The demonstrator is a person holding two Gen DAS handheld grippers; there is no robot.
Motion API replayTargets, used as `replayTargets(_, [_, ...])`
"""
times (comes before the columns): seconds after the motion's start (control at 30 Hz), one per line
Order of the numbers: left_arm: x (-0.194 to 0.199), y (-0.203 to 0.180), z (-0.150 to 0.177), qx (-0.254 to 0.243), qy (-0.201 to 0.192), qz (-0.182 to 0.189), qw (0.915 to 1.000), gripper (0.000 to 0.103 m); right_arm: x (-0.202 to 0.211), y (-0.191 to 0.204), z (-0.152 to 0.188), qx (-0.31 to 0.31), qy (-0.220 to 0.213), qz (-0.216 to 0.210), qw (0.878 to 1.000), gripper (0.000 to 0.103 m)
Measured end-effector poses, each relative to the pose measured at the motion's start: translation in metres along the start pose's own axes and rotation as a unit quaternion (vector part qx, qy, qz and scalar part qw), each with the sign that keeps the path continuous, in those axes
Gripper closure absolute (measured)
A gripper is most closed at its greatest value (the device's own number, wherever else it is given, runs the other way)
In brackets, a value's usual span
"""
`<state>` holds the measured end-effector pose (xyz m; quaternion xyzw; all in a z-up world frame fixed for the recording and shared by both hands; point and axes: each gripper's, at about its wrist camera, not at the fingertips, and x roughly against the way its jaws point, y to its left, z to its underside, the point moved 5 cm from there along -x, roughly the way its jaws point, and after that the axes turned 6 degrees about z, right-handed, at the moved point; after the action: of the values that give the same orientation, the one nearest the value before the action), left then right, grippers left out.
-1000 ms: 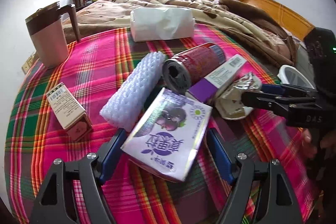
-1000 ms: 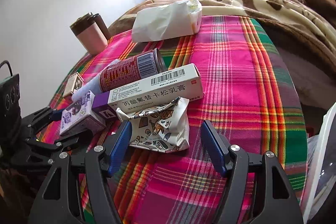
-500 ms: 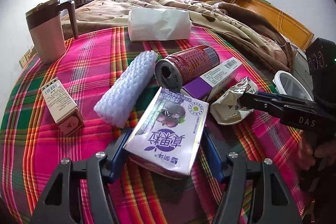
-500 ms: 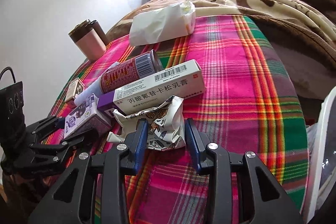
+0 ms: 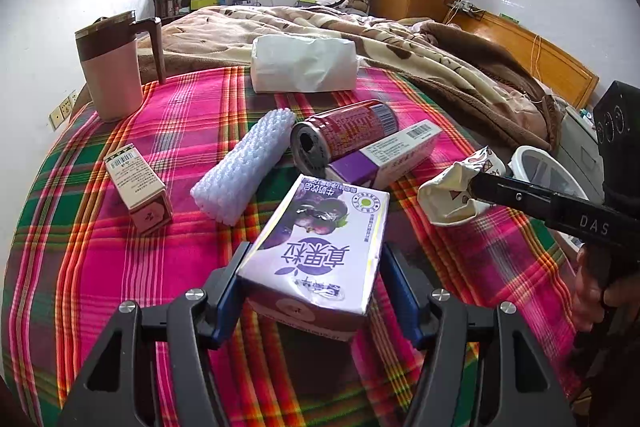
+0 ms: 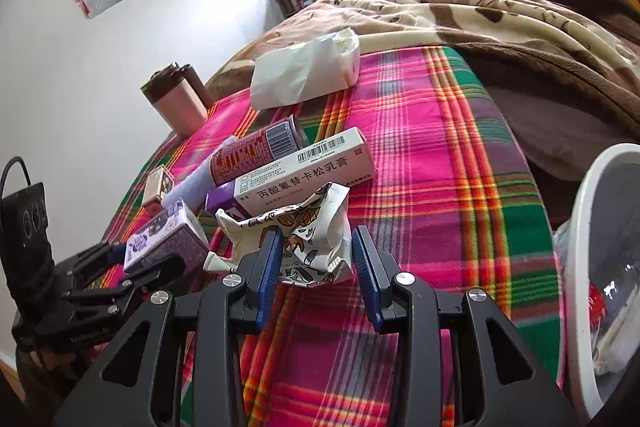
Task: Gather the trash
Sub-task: 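Grasp the crumpled snack wrapper with the right gripper while the left grasps the purple box, then carry the purple box and snack wrapper over the wastebasket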
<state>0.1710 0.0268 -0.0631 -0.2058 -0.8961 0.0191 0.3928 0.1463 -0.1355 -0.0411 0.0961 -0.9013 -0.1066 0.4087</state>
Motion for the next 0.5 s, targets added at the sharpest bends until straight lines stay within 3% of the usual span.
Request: replayTargets(0.5, [0.029,-0.052,-0.011,-0.027,-0.043,0.023,0.9985,0.038,0.054,-0.026,-0.001,-0.027,-0.062,0.028,0.997,0.066])
